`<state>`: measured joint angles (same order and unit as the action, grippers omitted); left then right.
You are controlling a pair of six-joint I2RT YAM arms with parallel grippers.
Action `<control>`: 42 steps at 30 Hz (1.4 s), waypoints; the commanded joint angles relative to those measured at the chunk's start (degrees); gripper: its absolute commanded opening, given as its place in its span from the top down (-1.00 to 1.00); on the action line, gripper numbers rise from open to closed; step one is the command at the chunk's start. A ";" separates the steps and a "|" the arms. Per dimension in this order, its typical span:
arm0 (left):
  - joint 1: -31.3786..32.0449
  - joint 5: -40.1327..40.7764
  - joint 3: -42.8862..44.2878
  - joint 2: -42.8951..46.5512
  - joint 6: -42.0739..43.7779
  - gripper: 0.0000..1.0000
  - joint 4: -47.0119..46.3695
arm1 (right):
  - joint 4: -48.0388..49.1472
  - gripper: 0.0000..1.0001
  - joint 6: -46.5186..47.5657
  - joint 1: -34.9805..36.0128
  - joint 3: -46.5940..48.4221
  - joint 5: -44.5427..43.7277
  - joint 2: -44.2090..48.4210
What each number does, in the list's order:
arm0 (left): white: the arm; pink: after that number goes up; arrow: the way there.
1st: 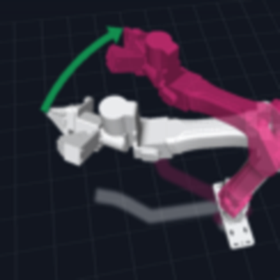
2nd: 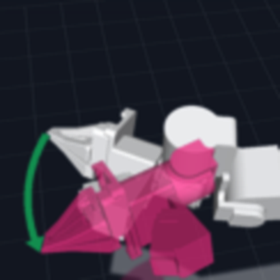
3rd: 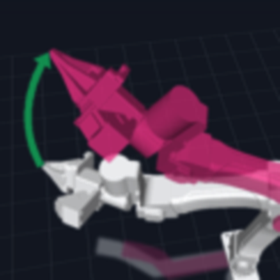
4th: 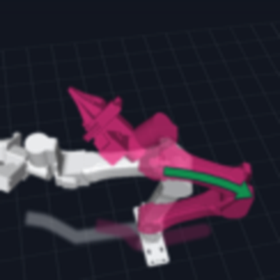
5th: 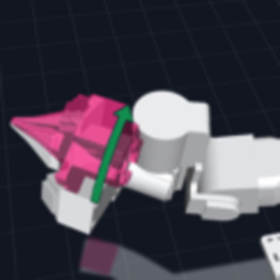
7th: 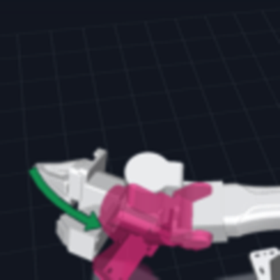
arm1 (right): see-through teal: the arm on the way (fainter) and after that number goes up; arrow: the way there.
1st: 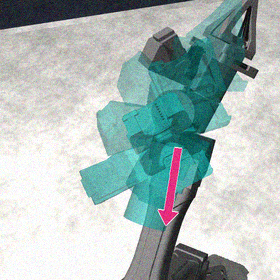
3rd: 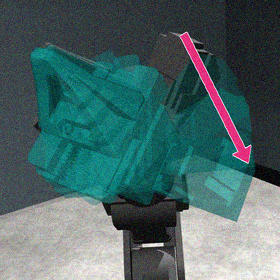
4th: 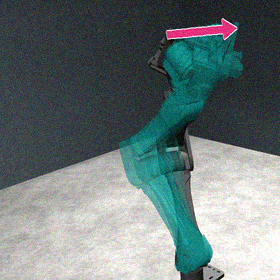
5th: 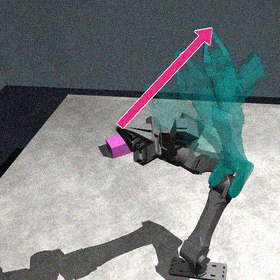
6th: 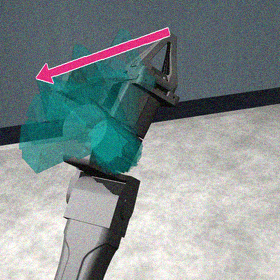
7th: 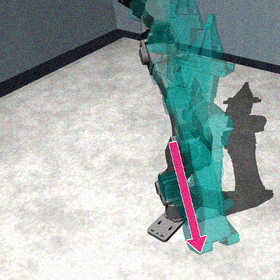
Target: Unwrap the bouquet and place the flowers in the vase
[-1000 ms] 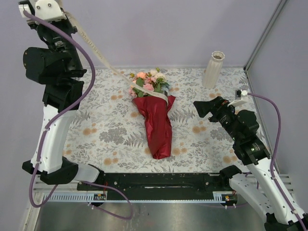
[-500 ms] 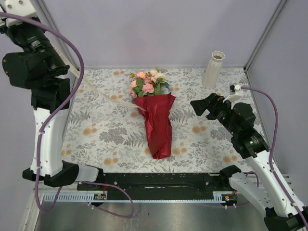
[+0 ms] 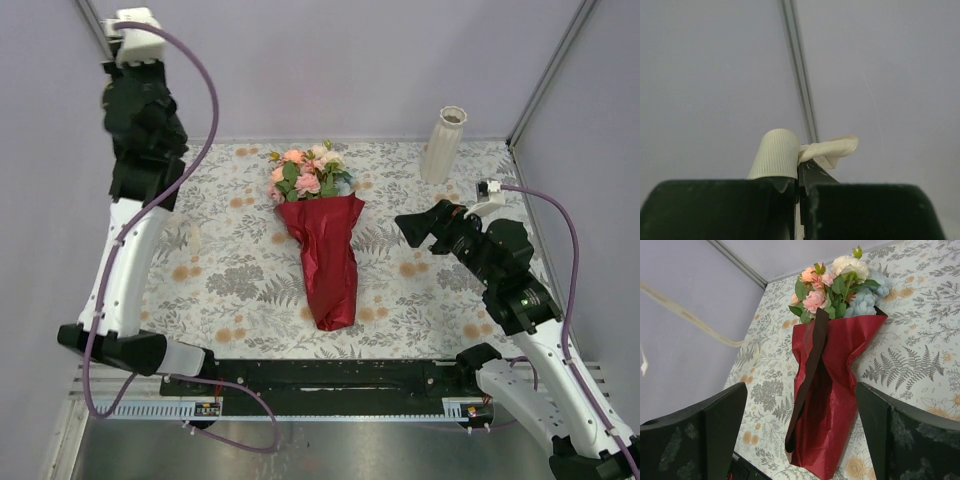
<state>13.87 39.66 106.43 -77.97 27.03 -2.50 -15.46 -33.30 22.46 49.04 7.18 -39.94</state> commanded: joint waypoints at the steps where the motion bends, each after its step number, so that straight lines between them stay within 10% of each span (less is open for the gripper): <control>1: -0.33 0.59 -5.52 -4.37 -5.57 1.00 10.23 | -0.18 -0.97 0.87 0.13 -0.87 1.26 0.83; 13: -3.93 -4.85 -20.82 -11.14 -28.68 0.74 20.51 | 2.72 -0.95 -0.28 0.13 -4.04 4.77 -0.66; 25: -7.45 -6.87 -18.99 -20.90 -31.16 0.77 22.97 | 4.39 -0.91 -0.71 0.13 -7.02 3.90 -1.63; 35: -7.54 -12.93 -13.99 -14.58 -40.46 -0.94 36.23 | 8.16 -0.89 -2.73 0.04 -13.17 0.64 -3.21; 42: -7.45 -34.76 -14.74 -7.48 -46.36 -0.98 46.72 | 12.81 -0.88 -4.40 0.04 -17.21 4.33 -5.40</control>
<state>6.59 21.58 92.66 -92.60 -14.39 38.46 -9.02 -35.94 22.46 34.24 9.13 -44.45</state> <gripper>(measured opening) 0.987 0.945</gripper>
